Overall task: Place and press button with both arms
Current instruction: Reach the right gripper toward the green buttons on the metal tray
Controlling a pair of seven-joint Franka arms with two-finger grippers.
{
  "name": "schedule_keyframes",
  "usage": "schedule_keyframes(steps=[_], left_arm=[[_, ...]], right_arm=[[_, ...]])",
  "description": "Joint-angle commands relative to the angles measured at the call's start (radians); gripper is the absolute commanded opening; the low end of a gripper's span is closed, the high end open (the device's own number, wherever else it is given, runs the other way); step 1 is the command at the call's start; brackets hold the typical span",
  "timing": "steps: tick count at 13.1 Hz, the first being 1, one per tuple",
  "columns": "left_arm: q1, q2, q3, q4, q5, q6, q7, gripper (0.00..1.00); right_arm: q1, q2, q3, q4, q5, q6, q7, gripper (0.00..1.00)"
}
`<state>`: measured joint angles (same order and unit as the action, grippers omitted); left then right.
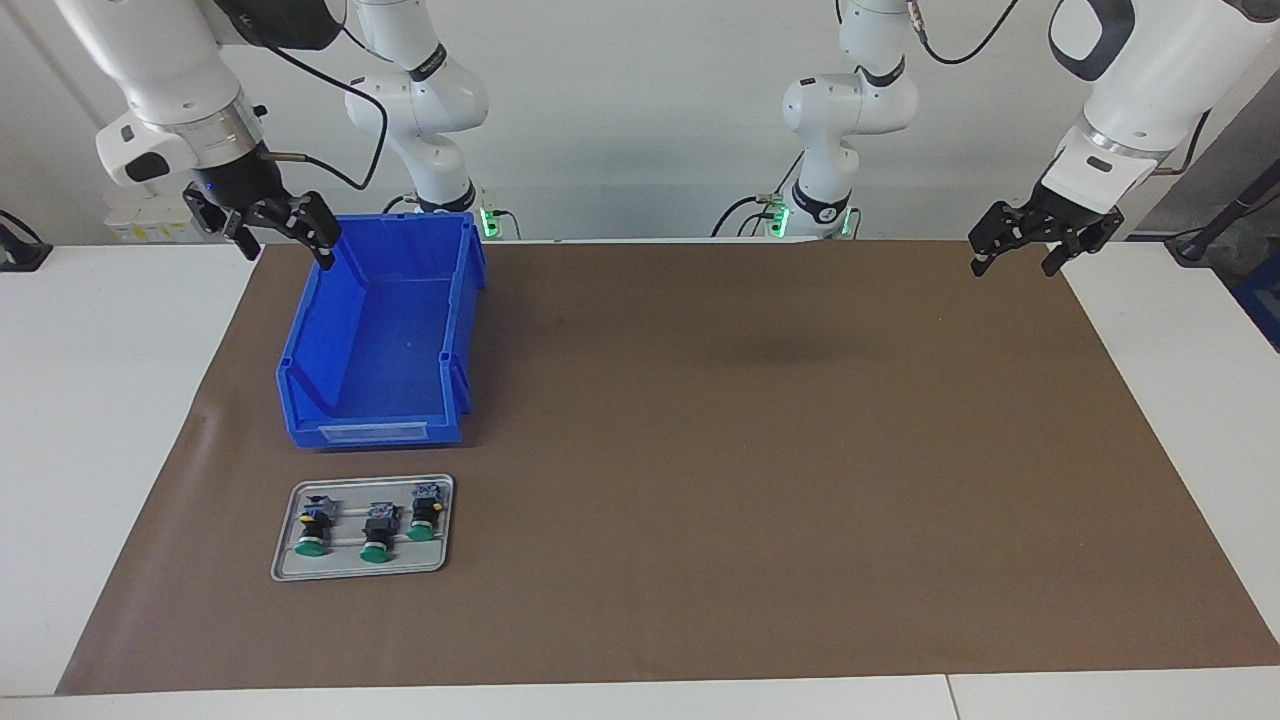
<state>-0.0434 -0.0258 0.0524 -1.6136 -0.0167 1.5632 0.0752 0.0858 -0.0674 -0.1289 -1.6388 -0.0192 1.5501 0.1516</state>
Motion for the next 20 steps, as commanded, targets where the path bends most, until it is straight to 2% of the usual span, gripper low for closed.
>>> schedule_keyframes(steps=[1, 3, 5, 12, 15, 18, 20], left_arm=[[0.01, -0.031, -0.006, -0.035, 0.017, 0.018, 0.003, 1.0], [0.008, -0.031, -0.006, -0.035, 0.017, 0.018, 0.003, 1.0], [0.01, -0.031, -0.006, -0.035, 0.017, 0.018, 0.003, 1.0], [0.01, -0.031, -0.006, -0.035, 0.017, 0.018, 0.003, 1.0], [0.008, -0.031, -0.006, -0.035, 0.017, 0.018, 0.003, 1.0], [0.01, -0.031, -0.006, -0.035, 0.015, 0.018, 0.003, 1.0], [0.008, -0.031, -0.006, -0.035, 0.017, 0.018, 0.003, 1.0]], right_arm=[[-0.012, 0.007, -0.001, -0.018, -0.011, 0.053, -0.032, 1.0], [-0.014, 0.049, -0.001, -0.026, -0.002, 0.14, -0.056, 1.0], [-0.02, 0.127, -0.001, -0.016, 0.005, 0.207, -0.07, 1.0], [-0.008, 0.4, -0.001, -0.007, 0.056, 0.614, -0.101, 1.0], [0.008, 0.497, 0.0, -0.01, 0.123, 0.763, -0.129, 1.0], [0.017, 0.58, 0.002, -0.022, 0.13, 0.875, -0.223, 1.0], [0.018, 0.598, 0.009, -0.027, 0.13, 0.891, -0.228, 1.0]])
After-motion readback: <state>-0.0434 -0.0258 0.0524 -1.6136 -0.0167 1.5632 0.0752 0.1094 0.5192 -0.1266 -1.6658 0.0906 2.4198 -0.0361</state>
